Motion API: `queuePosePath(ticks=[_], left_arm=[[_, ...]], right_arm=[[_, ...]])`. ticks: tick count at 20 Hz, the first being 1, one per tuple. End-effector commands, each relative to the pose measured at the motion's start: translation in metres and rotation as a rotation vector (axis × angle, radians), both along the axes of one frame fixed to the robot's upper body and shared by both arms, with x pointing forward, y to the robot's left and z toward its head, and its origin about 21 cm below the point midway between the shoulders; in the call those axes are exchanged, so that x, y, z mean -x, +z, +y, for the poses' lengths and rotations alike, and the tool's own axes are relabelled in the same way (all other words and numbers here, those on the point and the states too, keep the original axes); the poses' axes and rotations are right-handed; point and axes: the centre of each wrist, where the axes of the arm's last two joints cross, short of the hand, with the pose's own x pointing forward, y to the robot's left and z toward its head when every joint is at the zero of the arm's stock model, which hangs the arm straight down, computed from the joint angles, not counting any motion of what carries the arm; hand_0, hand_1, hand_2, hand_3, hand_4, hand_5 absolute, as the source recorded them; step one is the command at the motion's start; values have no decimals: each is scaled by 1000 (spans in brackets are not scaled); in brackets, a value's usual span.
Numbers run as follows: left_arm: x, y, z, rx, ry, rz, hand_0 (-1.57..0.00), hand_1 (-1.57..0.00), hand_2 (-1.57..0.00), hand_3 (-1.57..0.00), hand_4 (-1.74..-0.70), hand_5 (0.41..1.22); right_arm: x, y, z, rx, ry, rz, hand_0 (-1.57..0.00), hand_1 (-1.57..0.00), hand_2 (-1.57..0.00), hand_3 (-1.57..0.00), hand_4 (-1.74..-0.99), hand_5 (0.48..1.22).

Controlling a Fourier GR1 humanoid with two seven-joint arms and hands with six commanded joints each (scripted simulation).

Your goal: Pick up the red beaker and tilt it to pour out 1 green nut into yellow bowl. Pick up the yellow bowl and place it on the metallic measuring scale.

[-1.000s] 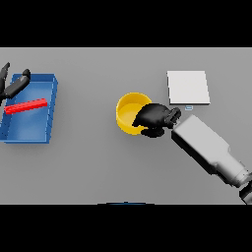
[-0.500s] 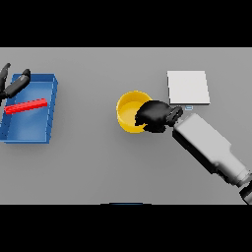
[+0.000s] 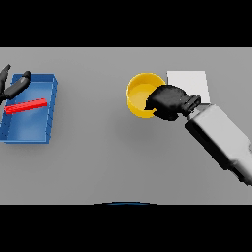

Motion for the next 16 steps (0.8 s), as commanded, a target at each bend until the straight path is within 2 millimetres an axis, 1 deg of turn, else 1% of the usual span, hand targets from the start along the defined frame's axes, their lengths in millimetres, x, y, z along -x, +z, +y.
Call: queuePosePath(ticks=[1, 2, 3, 4, 5, 7, 8, 9, 10, 13, 16], left_arm=[[-1, 3, 1, 1, -5, -7, 1, 1, 1, 1, -714, 686], [-2, 7, 0, 2, -8, -16, 1, 1, 1, 1, -716, 686], [-1, 5, -1, 4, -3, -8, 1, 1, 1, 1, -718, 686], [0, 6, 2, 6, 2, -9, 1, 1, 1, 1, -720, 688], [2, 5, -2, 5, -1, -8, 1, 1, 1, 1, -721, 694], [2, 8, -2, 4, 3, -16, 1, 1, 1, 1, -725, 704], [0, 9, -5, 2, 0, -14, 1, 1, 1, 1, -727, 710], [1, 10, -5, 1, -3, -20, 1, 1, 1, 1, -729, 715], [0, 10, -4, 4, 13, -13, 1, 1, 1, 1, -730, 719], [2, 10, -5, 4, 22, 3, 1, 1, 1, 1, -731, 724], [0, 11, -5, 15, 17, 2, 1, 1, 1, 1, -739, 734]], right_arm=[[1, 2, -2, -5, -8, -9, -1567, -1567, -1478, -1170, -1740, 1220], [3, 4, -3, -10, -7, -11, -1568, -1568, -1497, -1164, -1740, 1220], [5, 7, -7, -12, -1, -13, -1559, -1568, -1512, -1163, -1740, 1220], [6, 6, -11, -7, -16, -21, -1561, -1569, -1524, -1161, -1740, 1220], [4, 9, -15, -3, -35, -37, -1563, -1569, -1526, -1157, -1740, 1220], [-3, 16, -20, -10, -61, -76, -1566, -1570, -1516, -1149, -1741, 1220], [-4, 16, -29, -15, -73, -84, -1567, -1570, -1527, -1151, -1741, 1221], [-8, 18, -32, -22, -95, -94, -1568, -1570, -1536, -1153, -1741, 1221], [-13, 15, -38, -27, -116, -101, -1568, -1570, -1537, -1153, -1741, 1221], [-24, 16, -55, -26, -198, -111, -1570, -1571, -1537, -1150, -1741, 1221], [-34, 6, -72, -28, -233, -129, -1570, -1571, -1546, -1146, -1741, 1221]])
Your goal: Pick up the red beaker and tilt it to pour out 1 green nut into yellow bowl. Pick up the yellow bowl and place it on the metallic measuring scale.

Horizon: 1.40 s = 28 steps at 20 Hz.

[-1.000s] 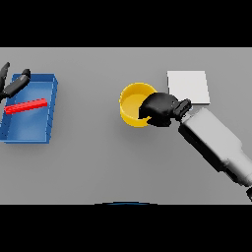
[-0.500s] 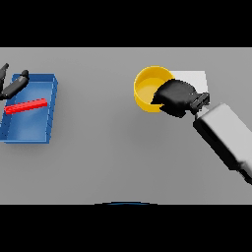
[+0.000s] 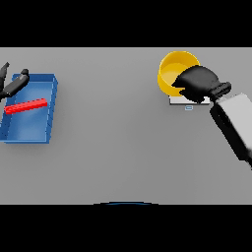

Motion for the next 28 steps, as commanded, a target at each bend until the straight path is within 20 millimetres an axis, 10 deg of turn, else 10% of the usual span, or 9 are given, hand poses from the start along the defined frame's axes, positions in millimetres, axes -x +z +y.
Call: queuePosePath(ticks=[1, 19, 21, 24, 28], left_arm=[[1, -2, 1, -3, 6, 5, 1, 1, 1, 1, -737, 738], [0, -2, 2, -25, 6, 29, 1, 1, 1, 1, -727, 715], [-1, -3, 3, -13, 8, 32, 1, 1, 1, 1, -730, 720], [-1, -4, 0, -6, 2, 20, 1, 1, 1, 1, -732, 729], [-3, -2, 4, -17, 13, 32, 1, 1, 1, 1, -724, 708]], right_arm=[[-2, -3, -3, -5, -19, -3, -1570, -1571, -1549, -1147, -1741, 1221], [-31, -43, -41, -41, -208, 127, -1397, -1571, -1385, -1363, -1741, 1221], [-32, -42, -44, -60, -208, 132, -1128, -1322, -1330, -1057, -1701, 1221], [-32, -45, -44, -65, -230, 157, -577, -828, -913, -742, -1588, 1016], [-32, -44, -47, -28, -212, 168, -236, -380, -519, -525, -1501, 877]])
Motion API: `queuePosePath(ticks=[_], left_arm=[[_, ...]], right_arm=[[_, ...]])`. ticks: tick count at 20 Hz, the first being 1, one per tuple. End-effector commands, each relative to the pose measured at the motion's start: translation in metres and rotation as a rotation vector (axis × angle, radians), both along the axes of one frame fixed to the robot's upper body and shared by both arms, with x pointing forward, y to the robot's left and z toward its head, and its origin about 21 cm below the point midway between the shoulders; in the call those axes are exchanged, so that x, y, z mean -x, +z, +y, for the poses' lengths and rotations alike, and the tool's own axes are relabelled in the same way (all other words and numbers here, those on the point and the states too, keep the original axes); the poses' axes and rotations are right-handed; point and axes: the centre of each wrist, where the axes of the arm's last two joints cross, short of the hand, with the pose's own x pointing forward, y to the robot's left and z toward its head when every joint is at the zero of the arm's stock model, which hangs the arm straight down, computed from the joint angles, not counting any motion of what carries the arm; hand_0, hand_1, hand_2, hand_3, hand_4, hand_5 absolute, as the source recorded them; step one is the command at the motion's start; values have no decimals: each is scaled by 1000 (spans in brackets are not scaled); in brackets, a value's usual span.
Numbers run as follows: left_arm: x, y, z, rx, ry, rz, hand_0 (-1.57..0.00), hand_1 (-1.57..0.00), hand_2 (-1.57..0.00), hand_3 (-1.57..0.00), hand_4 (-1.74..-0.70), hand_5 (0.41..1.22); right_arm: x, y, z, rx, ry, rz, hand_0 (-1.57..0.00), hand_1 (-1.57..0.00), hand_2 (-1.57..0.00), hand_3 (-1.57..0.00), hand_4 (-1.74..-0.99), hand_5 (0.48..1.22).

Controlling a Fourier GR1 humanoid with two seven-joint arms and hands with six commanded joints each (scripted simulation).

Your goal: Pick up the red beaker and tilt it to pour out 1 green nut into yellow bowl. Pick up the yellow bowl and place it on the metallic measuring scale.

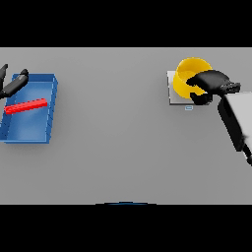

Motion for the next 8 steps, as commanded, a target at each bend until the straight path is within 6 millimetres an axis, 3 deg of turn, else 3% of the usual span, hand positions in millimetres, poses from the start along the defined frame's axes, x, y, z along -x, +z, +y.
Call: queuePosePath(ticks=[1, 5, 8], left_arm=[[-1, 1, -3, -1, -2, -5, 1, 1, 1, 1, -723, 705], [0, -3, -1, 6, -12, -15, 1, 1, 1, 1, -722, 697], [-1, -3, -2, -2, -12, -15, 1, 1, 1, 1, -720, 693]], right_arm=[[0, -1, 2, 5, 18, -1, -188, -304, -446, -490, -1485, 859], [1, -3, 4, 19, 1, 18, -77, -124, -202, -352, -1431, 799], [0, 1, 0, 14, -21, 35, -39, -63, -103, -272, -1410, 759]])
